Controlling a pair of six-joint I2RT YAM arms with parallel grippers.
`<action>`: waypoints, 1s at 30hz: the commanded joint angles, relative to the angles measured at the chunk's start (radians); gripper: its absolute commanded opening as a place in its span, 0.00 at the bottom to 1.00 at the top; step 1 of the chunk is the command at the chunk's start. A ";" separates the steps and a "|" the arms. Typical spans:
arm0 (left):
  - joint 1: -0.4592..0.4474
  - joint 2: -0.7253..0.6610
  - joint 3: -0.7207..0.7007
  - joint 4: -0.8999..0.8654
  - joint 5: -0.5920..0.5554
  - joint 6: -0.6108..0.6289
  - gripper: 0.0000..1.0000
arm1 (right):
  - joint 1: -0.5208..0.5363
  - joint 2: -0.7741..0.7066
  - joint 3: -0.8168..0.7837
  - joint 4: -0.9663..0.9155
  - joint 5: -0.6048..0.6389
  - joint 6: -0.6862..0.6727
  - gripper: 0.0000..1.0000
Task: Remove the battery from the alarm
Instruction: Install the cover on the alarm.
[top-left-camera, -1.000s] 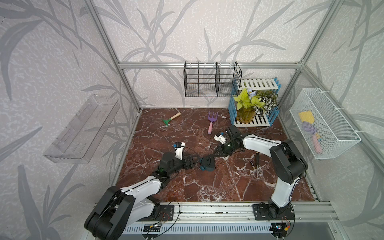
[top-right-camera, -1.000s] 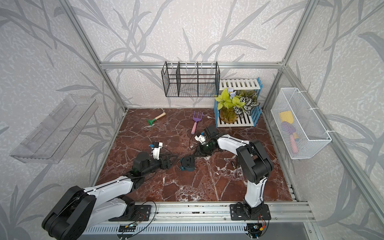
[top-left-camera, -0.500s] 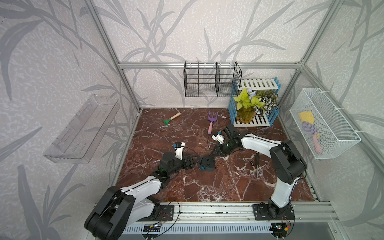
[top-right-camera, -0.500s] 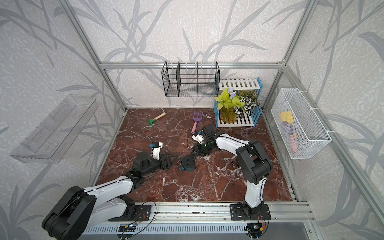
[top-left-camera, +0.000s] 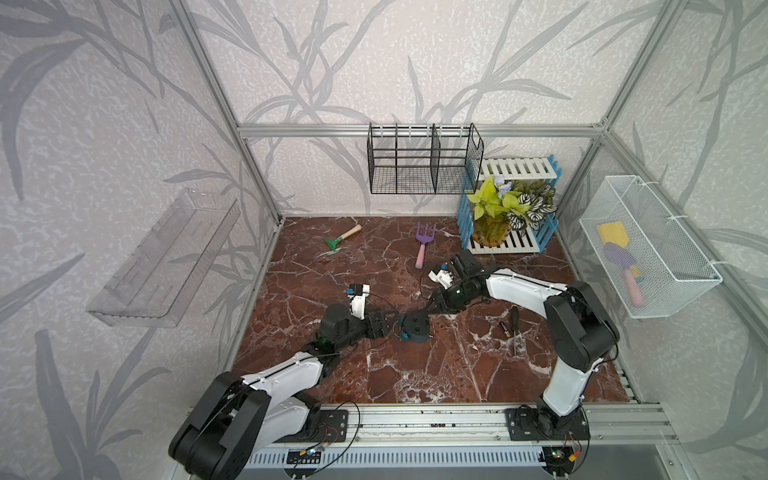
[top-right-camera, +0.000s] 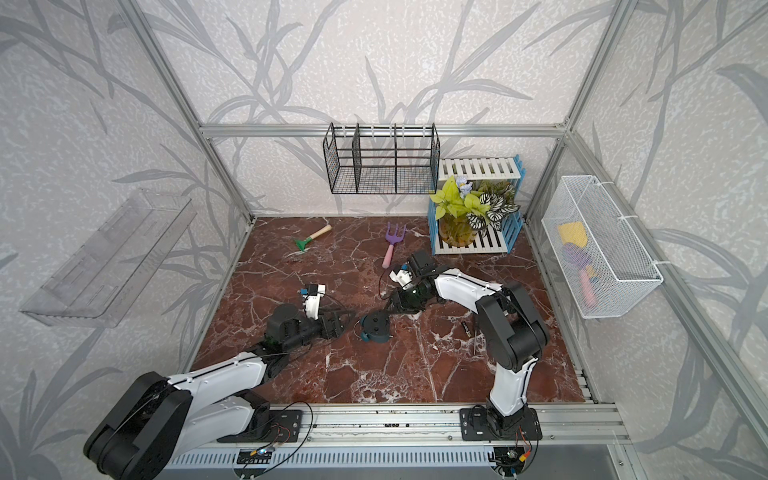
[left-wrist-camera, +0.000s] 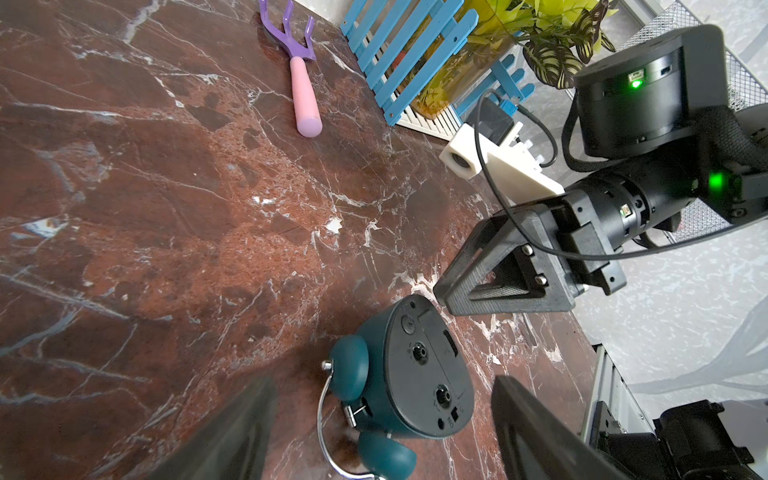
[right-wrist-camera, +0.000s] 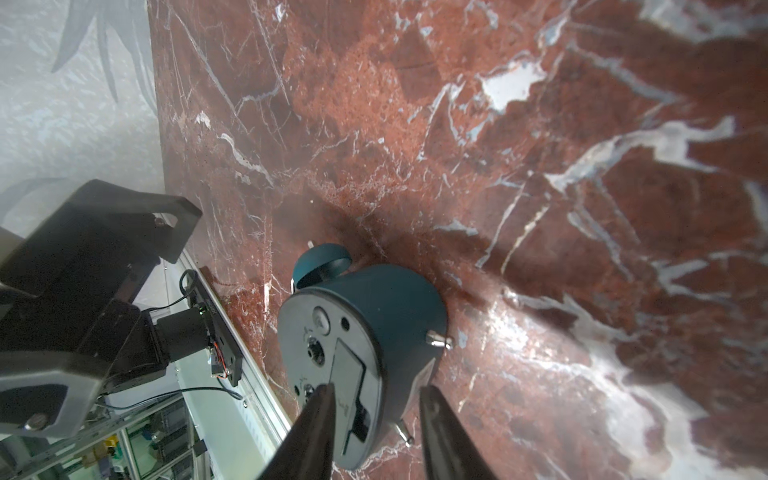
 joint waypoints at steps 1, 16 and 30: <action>-0.001 0.006 0.024 0.024 0.012 0.007 0.86 | 0.006 -0.012 -0.030 0.012 -0.025 0.010 0.40; -0.001 0.007 0.029 0.016 0.015 0.013 0.86 | 0.024 0.019 -0.047 0.034 -0.025 0.030 0.36; -0.001 0.003 0.025 0.016 0.011 0.014 0.86 | 0.021 0.061 -0.068 0.002 0.005 0.026 0.31</action>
